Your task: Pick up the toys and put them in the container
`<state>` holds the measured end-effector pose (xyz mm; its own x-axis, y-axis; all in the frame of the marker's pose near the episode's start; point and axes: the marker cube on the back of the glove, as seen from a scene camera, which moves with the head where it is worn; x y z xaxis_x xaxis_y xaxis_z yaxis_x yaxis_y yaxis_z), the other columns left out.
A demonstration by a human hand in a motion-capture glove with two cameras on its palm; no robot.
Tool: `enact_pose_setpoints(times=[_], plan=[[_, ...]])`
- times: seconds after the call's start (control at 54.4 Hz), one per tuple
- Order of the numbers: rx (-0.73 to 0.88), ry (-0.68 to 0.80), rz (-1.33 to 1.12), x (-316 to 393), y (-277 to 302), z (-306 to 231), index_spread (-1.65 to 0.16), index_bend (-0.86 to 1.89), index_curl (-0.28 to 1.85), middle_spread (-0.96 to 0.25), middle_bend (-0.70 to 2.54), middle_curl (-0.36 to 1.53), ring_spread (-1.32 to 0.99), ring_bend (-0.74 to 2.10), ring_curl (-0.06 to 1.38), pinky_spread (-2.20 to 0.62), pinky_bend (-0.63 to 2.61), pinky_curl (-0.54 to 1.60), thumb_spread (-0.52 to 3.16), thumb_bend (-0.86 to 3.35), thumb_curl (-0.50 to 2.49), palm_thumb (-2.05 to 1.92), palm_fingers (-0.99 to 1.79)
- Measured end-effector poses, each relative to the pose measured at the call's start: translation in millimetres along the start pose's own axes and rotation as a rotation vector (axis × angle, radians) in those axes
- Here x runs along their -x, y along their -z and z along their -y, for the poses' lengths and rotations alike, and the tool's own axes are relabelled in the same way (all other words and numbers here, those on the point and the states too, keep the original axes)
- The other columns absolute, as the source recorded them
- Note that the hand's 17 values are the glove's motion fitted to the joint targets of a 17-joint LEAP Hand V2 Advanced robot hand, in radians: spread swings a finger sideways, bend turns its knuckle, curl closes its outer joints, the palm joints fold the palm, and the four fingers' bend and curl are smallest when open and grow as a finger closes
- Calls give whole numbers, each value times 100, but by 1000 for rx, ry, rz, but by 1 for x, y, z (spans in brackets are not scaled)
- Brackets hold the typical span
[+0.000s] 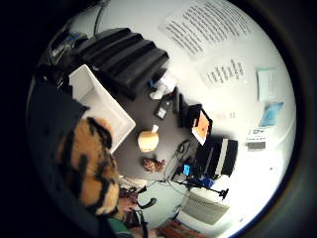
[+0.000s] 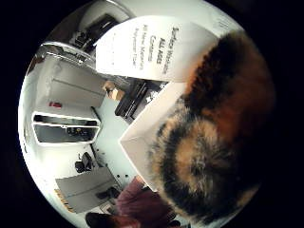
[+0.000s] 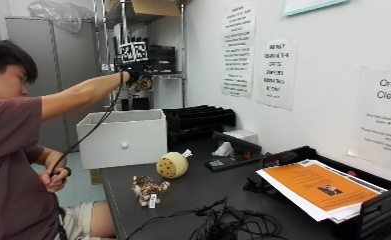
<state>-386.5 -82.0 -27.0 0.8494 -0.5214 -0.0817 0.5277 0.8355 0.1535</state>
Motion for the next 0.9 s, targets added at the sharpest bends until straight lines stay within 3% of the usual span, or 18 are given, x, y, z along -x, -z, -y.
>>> enact_pose_setpoints(times=[0.129, 0.165, 0.221, 0.313, 0.441, 0.901], plan=[[98, 18, -10, 19, -18, 7, -41, 67, 98, -27, 120, 92, -41, 123, 65, -40, 87, 48, 32, 13, 110, 63, 71], [154, 33, 10, 24, -24, 10, -39, 49, 97, -28, 114, 92, -40, 126, 67, -38, 97, 51, 40, 12, 109, 62, 54], [264, 39, -32, 23, -30, 6, -31, 13, 88, -25, 89, 84, -35, 116, 66, -30, 112, 59, 66, 5, 103, 45, -20], [300, -14, -55, 20, -34, 5, -24, -2, 63, -13, 49, 69, -22, 84, 54, -15, 121, 54, 89, -1, 92, 35, -51], [256, 88, 2, 16, -30, 6, -16, -2, 46, -1, 20, 55, -9, 61, 43, -3, 116, 50, 108, -4, 77, 23, -49], [314, -189, -89, -82, 14, -33, -13, 1, 17, 7, 12, 35, 3, 37, 35, 6, 93, 39, 125, -2, 49, 9, -36]])
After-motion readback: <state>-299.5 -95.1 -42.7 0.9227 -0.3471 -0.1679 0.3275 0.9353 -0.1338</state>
